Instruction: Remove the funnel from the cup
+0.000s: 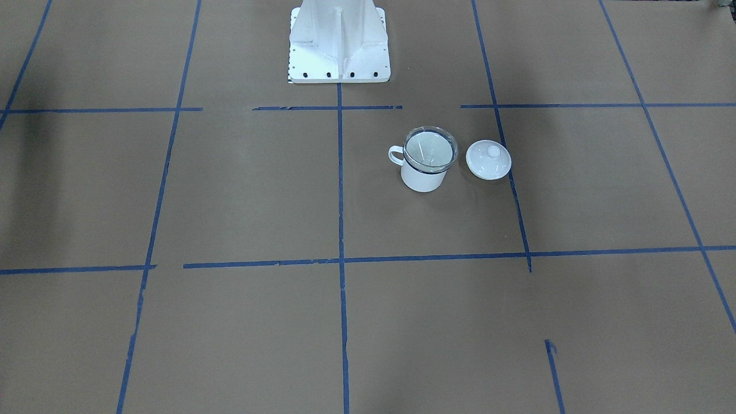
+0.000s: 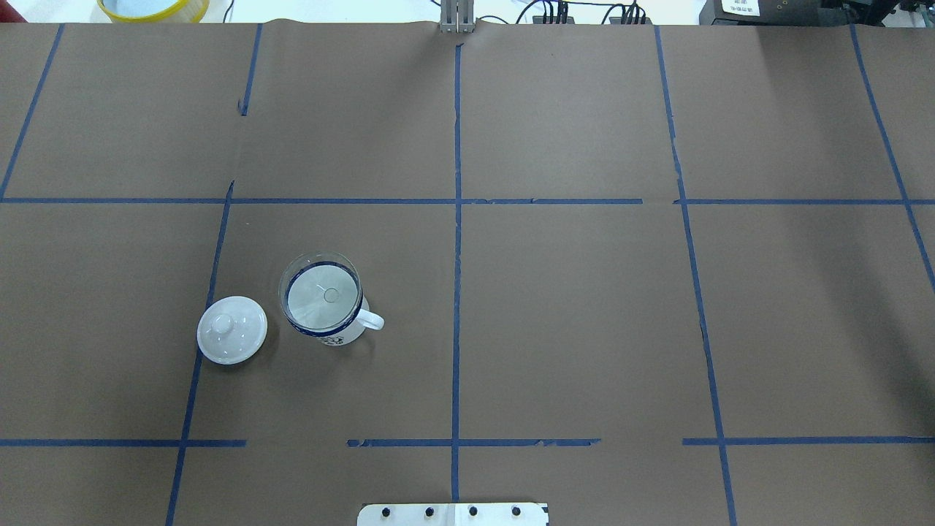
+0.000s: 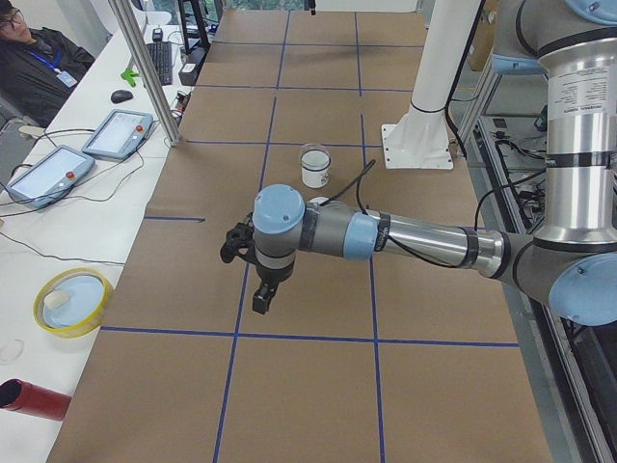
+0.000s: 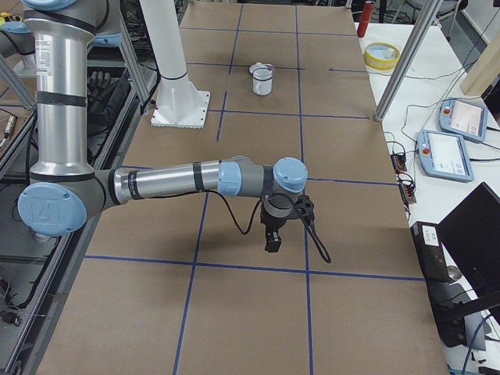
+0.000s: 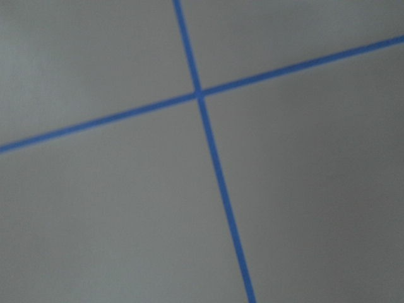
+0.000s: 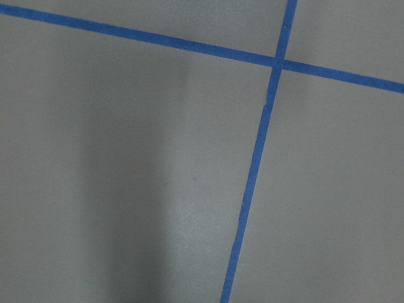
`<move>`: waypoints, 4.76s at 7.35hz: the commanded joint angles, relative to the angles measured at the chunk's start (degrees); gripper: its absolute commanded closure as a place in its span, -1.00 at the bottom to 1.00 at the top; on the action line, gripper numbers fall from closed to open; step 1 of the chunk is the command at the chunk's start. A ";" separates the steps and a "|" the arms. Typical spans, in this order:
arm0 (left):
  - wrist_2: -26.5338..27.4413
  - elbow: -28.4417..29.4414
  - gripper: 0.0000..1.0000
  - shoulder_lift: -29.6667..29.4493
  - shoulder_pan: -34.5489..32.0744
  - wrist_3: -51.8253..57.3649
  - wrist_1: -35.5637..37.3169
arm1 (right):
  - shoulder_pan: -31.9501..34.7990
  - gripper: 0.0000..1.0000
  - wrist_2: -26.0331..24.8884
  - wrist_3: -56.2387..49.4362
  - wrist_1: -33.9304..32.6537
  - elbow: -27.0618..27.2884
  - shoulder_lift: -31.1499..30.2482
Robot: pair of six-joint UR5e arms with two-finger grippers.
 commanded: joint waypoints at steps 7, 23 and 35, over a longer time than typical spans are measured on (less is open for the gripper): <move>-1.00 -6.62 -1.00 -9.17 17.66 -38.12 -14.42 | 0.00 -1.00 0.00 0.00 0.00 0.01 0.00; 35.23 -4.36 1.00 -33.11 62.72 -92.85 -3.18 | 0.00 -1.00 0.00 0.00 0.00 0.01 0.00; 66.47 24.65 1.00 -40.90 53.77 -132.39 -36.60 | 0.00 -1.00 0.00 0.00 0.00 0.01 0.00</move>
